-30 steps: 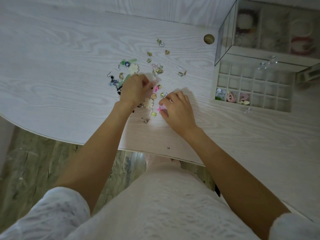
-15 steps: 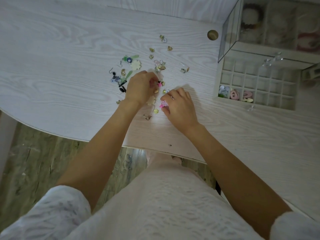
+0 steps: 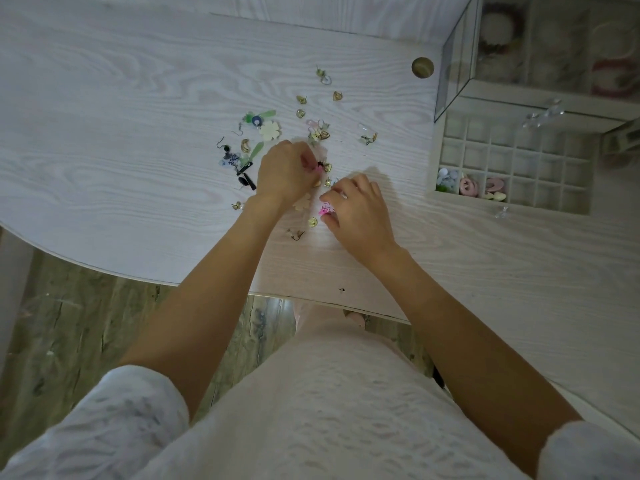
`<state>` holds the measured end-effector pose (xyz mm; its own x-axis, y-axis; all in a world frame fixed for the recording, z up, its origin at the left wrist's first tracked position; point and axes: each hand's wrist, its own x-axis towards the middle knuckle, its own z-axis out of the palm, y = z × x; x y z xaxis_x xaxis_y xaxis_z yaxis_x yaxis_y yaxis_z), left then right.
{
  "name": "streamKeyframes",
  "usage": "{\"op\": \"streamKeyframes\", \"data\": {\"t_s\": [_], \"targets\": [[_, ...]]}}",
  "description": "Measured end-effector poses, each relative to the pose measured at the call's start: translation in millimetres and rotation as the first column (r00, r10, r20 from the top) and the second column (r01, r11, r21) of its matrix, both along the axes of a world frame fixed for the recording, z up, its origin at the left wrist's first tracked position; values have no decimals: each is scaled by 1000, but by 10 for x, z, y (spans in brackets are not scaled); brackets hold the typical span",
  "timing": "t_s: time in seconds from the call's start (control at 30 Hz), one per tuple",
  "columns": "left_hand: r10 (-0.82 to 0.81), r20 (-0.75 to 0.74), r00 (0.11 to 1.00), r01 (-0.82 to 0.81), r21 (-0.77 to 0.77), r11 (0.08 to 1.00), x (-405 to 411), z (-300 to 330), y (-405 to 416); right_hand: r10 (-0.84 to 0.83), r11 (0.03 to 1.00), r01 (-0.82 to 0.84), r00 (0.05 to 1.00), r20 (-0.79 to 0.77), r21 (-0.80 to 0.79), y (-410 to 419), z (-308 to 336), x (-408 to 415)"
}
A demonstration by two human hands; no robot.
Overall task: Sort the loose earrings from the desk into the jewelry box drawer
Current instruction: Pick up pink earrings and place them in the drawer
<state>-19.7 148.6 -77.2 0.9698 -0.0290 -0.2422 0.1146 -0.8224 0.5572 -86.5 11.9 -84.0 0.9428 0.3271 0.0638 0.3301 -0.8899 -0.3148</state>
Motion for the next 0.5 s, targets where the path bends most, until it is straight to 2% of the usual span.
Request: {"op": "streamKeyframes", "data": {"t_s": [0.13,0.23,0.37,0.5], "targets": [[-17,-64,998,13,-64,998,39,21,89,-3,1000,4,1000,-31,25,2,23,15],[46,-55,997,-53,-137,989,24,15,188,-6,998,8,999,-36,63,40,23,20],[259,136,956,-199,-343,918,-96,17,279,31,996,-30,999,-10,87,53,-30,-50],[339,273,900,-190,-454,870,-311,78,307,47,991,-50,998,30,126,-22,-82,-182]]}}
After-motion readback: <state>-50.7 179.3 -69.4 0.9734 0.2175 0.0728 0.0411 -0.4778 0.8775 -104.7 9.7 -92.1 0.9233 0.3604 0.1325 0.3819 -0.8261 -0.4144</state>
